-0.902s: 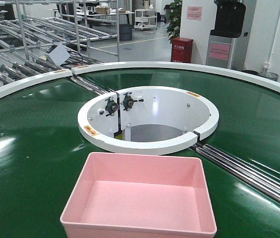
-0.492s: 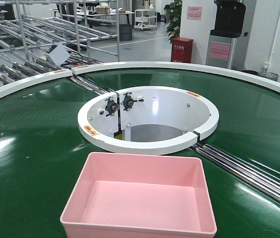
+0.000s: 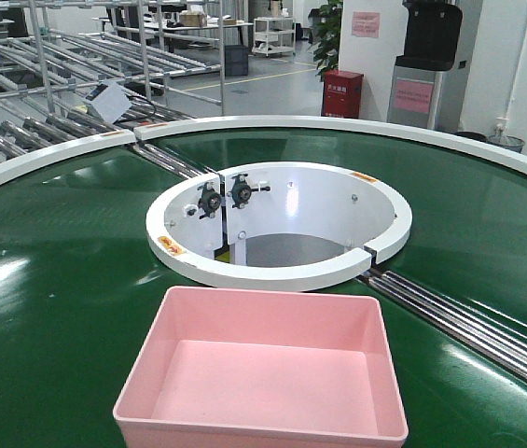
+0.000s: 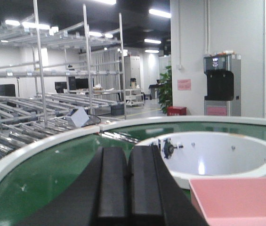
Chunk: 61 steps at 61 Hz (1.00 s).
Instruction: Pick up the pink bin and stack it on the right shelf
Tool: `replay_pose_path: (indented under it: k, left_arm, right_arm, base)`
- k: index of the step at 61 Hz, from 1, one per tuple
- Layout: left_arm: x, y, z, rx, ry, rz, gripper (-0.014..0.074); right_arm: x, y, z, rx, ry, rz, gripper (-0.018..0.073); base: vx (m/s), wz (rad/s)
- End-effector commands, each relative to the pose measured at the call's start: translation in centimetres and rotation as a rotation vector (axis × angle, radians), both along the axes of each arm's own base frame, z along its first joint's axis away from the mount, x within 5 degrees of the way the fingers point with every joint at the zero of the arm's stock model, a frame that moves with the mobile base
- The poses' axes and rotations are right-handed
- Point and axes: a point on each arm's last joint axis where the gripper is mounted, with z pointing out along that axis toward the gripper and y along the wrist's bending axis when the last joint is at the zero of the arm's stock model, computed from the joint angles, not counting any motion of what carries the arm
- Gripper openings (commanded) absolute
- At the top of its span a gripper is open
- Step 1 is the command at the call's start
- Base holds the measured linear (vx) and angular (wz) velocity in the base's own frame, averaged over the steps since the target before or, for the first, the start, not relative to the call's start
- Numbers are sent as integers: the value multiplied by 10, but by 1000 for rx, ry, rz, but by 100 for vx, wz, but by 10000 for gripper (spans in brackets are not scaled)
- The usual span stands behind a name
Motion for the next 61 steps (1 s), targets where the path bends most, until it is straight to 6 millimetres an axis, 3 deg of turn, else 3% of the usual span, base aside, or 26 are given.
replay_pose_path:
  k: [1, 6, 13, 25, 36, 42, 54, 61]
  left_arm:
    - [-4, 1, 39, 6, 32, 4, -6]
    - [3, 1, 59, 11, 183, 11, -6]
    - [22, 0, 62, 13, 385, 13, -6]
    - [45, -1, 44, 14, 627, 12, -6]
    - [54, -1, 36, 20, 733, 15, 24]
    - [60, -1, 29, 61, 808, 10, 131]
    - [71, -11, 23, 149, 872, -101, 468]
    - [82, -20, 17, 216, 924, -175, 589]
  right_arm:
    - [-10, -2, 43, -14, -3, -20, -9]
    - [-8, -3, 63, -12, 136, -34, -9]
    - [11, -4, 69, -15, 380, -49, -9]
    - [49, -2, 41, -14, 777, -51, -9]
    - [75, -1, 21, -35, 1017, -59, 10]
    - [87, 3, 12, -69, 1119, -21, 99]
    - [102, 32, -1, -259, 1196, 217, 448]
    - [110, 47, -6, -386, 1211, 269, 596]
  base:
    - [0, 0]
    - [0, 0]
    - [0, 0]
    - [0, 0]
    - [0, 0]
    - [0, 0]
    - [0, 0]
    - [0, 0]
